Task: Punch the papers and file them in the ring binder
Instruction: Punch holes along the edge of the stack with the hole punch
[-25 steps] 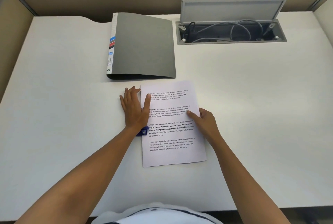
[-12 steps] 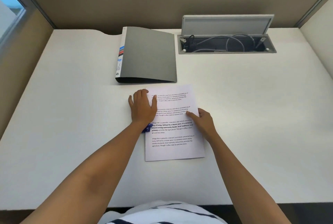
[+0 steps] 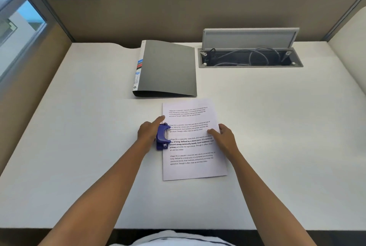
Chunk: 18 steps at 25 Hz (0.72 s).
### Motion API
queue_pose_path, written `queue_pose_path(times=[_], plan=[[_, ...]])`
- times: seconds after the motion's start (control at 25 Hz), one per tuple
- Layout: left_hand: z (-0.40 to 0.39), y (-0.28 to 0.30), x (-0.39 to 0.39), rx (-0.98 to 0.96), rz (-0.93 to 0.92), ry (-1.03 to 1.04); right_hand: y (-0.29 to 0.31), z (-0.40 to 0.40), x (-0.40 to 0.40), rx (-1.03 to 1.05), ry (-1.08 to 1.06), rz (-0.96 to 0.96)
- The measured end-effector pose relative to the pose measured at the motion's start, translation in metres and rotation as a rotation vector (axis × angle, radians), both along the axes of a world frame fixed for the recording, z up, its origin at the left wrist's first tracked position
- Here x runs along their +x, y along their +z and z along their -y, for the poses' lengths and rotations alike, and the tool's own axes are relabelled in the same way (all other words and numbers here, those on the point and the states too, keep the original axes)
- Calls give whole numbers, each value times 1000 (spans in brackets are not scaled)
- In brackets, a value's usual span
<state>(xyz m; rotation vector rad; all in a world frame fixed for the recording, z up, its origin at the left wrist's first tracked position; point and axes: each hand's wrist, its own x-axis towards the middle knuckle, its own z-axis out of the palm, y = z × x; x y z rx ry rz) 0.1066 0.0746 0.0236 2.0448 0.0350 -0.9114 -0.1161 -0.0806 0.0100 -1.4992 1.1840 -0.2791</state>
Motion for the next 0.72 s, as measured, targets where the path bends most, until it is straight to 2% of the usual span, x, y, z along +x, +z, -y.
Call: queue_pose_path(times=[0.28,0.52,0.72], plan=[[-12,-6,-3,-46,17,-70,0,-4,-1,-48,15,-1],[-18,-7,-7,-70,59,-98,4,2,-12,-225,100,-39],[-18,-1,-10,-60,60,-99,6,33,-49,-311,41,-152]])
